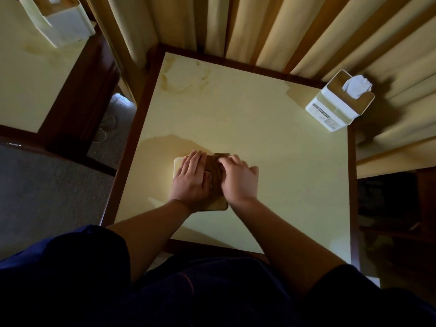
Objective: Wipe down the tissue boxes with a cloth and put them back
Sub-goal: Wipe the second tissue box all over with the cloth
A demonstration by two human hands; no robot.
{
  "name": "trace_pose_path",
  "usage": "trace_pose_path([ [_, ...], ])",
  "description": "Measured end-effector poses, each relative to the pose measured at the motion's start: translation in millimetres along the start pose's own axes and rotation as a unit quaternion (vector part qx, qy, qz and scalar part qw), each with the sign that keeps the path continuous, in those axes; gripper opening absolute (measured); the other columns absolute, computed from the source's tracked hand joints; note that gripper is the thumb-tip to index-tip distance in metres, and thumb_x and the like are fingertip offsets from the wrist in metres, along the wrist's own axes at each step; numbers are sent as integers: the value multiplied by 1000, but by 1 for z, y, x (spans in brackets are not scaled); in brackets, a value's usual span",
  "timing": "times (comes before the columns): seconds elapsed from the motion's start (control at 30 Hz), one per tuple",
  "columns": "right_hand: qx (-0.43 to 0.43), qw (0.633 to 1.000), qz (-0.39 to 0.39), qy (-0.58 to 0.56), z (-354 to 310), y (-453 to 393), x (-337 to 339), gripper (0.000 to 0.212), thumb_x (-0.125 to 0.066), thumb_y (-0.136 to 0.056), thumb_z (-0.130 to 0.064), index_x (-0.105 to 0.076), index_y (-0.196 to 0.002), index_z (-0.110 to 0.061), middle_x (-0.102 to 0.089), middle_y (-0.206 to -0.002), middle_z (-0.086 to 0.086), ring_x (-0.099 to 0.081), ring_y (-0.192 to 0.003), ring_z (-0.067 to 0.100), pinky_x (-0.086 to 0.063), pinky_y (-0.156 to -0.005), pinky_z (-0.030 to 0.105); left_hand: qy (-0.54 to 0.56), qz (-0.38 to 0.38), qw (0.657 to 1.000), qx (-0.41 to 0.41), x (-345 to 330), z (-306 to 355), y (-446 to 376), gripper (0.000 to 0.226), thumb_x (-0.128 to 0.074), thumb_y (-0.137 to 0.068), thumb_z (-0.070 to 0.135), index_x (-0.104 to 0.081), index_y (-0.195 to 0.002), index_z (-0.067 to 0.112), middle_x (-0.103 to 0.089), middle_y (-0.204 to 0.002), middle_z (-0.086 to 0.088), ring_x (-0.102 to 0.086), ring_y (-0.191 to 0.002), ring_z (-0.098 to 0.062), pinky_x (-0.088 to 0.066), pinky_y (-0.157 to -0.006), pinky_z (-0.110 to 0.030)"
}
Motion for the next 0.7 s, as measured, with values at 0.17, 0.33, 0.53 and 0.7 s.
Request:
trace_pose_path([
  [0.17, 24, 1000, -14, -3, 3, 37, -12, 25, -58, -93, -19, -69, -113, -31, -65, -117, -4, -67, -93, 28, -38, -84, 43, -21, -12, 1000, -13, -3, -1, -2, 58, -33, -106, 34, -45, -152, 0, -47, -155, -18, -37, -149, -37, -25, -124, -50],
  [0.33, 90, 991, -97, 30, 5, 69, -14, 17, -65, -92, -20, -69, -105, -31, -64, -111, -9, -65, -96, 22, -30, -83, 40, -32, -5, 999, -22, -1, 2, -1, 58, -34, -106, 33, -46, -151, -1, -48, -154, -21, -38, -148, -39, -27, -123, -51],
  [0.53, 87, 993, -50, 68, 5, 75, -10, 67, -81, -83, -45, -55, -139, -19, -53, -144, 4, -57, -116, 28, -54, -87, 46, -32, -21, 999, -20, -2, 1, 0, 59, -33, -108, 37, -39, -156, 2, -41, -160, -17, -29, -153, -34, -17, -127, -44],
  [0.7, 148, 988, -28, 35, 7, 75, -3, 36, -72, -87, -44, -65, -110, -17, -61, -140, 4, -58, -119, 32, -55, -85, 47, -46, -42, 997, -38, -4, 2, 1, 72, -39, -103, 49, -33, -158, 4, -36, -163, -15, -24, -156, -31, -13, -129, -45],
])
Point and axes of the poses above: each hand's wrist, its own y-axis away from the middle knuckle, its own x-axis out of the back of the hand, z = x × y, the point moved 10 cm from there along -y, towards the middle knuckle
